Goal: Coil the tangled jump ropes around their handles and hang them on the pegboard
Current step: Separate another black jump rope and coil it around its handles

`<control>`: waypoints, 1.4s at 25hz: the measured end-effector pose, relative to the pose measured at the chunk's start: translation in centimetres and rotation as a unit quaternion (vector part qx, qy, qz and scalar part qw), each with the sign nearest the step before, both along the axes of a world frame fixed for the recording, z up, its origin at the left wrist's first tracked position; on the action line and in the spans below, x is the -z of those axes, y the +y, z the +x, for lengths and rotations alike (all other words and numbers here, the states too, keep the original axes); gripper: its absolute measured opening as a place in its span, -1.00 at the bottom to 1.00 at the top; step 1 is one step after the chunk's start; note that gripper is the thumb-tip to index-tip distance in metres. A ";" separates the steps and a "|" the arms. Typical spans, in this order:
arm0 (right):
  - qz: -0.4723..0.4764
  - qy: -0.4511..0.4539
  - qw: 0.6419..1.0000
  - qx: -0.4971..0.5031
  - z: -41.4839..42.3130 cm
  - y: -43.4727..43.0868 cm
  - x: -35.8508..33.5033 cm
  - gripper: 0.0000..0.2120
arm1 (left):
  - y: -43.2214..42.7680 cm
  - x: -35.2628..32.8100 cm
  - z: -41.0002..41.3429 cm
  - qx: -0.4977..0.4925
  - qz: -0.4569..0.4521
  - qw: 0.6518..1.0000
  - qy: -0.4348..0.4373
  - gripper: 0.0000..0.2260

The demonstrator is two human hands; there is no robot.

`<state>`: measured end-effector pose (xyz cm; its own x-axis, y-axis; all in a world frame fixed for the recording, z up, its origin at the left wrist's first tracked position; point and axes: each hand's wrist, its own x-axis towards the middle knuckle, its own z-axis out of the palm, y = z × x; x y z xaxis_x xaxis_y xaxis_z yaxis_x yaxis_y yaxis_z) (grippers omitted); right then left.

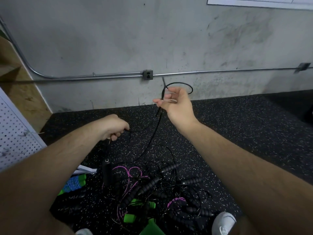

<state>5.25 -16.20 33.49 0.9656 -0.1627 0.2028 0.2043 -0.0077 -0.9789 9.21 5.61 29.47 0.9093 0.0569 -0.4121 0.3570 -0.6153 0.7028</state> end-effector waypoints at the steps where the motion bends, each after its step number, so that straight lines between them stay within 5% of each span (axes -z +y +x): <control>1: 0.027 0.015 1.000 -0.004 -0.1 0.3 -0.3 -0.60 | -0.2 0.1 -0.2 0.005 0.005 1.000 0.019 -0.87; 3: 0.063 0.036 0.997 -0.013 0.0 0.8 -0.4 -0.56 | -0.8 -0.1 -0.8 0.036 0.048 0.997 0.051 -0.70; 5: 0.083 0.041 0.995 -0.029 0.4 1.1 -0.3 -0.53 | -1.7 -0.4 -1.2 0.071 0.108 0.992 -0.006 -0.48; 6: 0.089 0.040 0.995 -0.038 0.5 1.2 -0.3 -0.53 | -2.2 -0.8 -1.4 0.090 0.053 0.993 -0.061 -0.48; 8: 0.094 0.039 0.993 -0.054 0.7 1.3 -0.4 -0.56 | -3.2 -1.5 -1.7 0.140 -0.210 0.963 -0.097 -0.53; 10: 0.094 0.032 0.993 -0.058 0.8 1.2 -0.5 -0.59 | -3.9 -1.1 -2.1 0.195 -0.300 0.932 -0.069 -0.50; 13: 0.083 0.039 0.994 -0.061 0.9 0.9 -0.3 -0.65 | -4.7 -0.8 -2.6 0.195 -0.270 0.934 -0.133 -0.77; 15: -0.030 0.078 0.993 -0.089 0.6 0.4 0.3 -0.70 | -5.1 -1.7 -2.5 0.121 -0.316 0.923 -0.184 -0.84; 18: -0.229 0.161 0.931 -0.234 -0.4 0.5 1.9 -0.61 | -5.4 -3.1 -2.2 0.071 -0.350 0.907 -0.222 -0.82; 20: -0.267 0.149 0.915 -0.262 -0.8 1.3 3.0 -0.74 | -5.4 -3.4 -2.1 0.077 -0.340 0.910 -0.223 -0.81; 22: -0.271 0.105 0.937 -0.195 -0.5 1.9 2.8 -0.87 | -5.0 -3.1 -1.9 0.088 -0.330 0.922 -0.184 -0.72; 25: -0.263 0.073 0.957 -0.099 0.5 1.7 1.0 -0.81 | -3.6 -1.6 -1.7 0.144 -0.307 0.936 -0.093 -0.62; 28: -0.155 0.071 0.984 -0.055 1.9 0.7 0.0 -0.73 | -3.0 -0.5 -3.1 0.272 -0.162 0.947 -0.064 -0.73; 32: -0.118 0.104 0.960 -0.231 1.8 0.4 2.0 -0.78 | -4.2 -1.5 -2.5 0.120 -0.277 0.941 -0.155 -0.81; 35: -0.099 0.143 0.936 -0.306 0.9 1.1 3.6 -0.79 | -4.6 -2.3 -2.1 0.096 -0.284 0.934 -0.194 -0.83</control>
<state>6.16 -15.10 29.90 0.8855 0.4515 -0.1101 -0.0400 -0.1619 -0.9860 7.08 1.04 31.80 0.9673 -0.2510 0.0366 -0.0711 -0.1299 0.9890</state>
